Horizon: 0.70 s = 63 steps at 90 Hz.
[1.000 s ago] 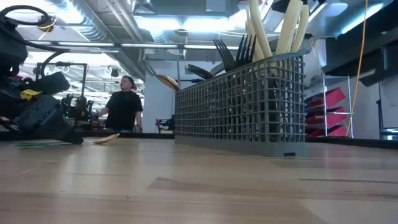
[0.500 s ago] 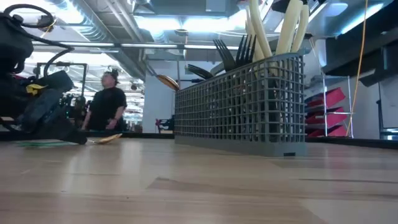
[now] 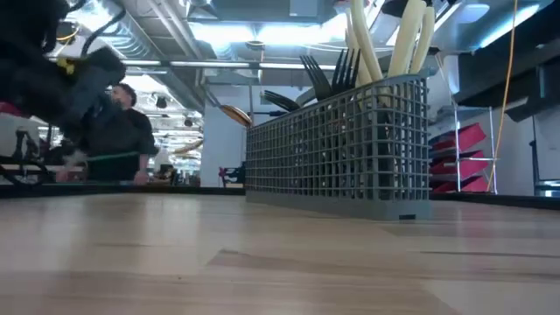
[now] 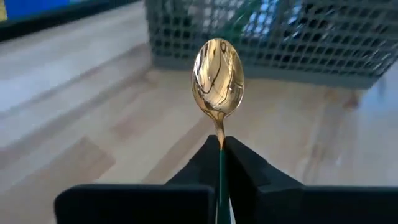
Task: Sort silverware
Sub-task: Put the gold spoon into the cutlery rack
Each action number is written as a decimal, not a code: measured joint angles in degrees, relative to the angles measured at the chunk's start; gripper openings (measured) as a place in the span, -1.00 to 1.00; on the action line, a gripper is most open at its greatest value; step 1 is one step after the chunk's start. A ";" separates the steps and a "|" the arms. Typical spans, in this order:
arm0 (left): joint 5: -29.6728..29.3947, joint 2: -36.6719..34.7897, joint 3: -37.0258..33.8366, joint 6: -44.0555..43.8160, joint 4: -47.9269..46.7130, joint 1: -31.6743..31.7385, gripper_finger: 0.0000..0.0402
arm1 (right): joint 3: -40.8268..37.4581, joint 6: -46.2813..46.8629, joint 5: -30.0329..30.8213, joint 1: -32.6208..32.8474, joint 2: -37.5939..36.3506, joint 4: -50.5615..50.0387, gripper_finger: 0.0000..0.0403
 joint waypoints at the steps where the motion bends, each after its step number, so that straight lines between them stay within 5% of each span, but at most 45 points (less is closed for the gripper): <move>1: 0.00 0.00 0.28 0.60 0.20 0.00 -1.00 | -0.01 -0.01 -0.01 0.00 0.00 0.08 0.39; 32: -0.71 0.00 12.98 30.19 9.09 1.27 -1.00 | -0.02 3.08 0.49 -0.58 4.73 16.22 0.39; 63: 9.89 3.34 26.18 61.13 8.97 11.27 -1.00 | -0.02 21.33 -5.63 -4.22 12.45 26.27 0.39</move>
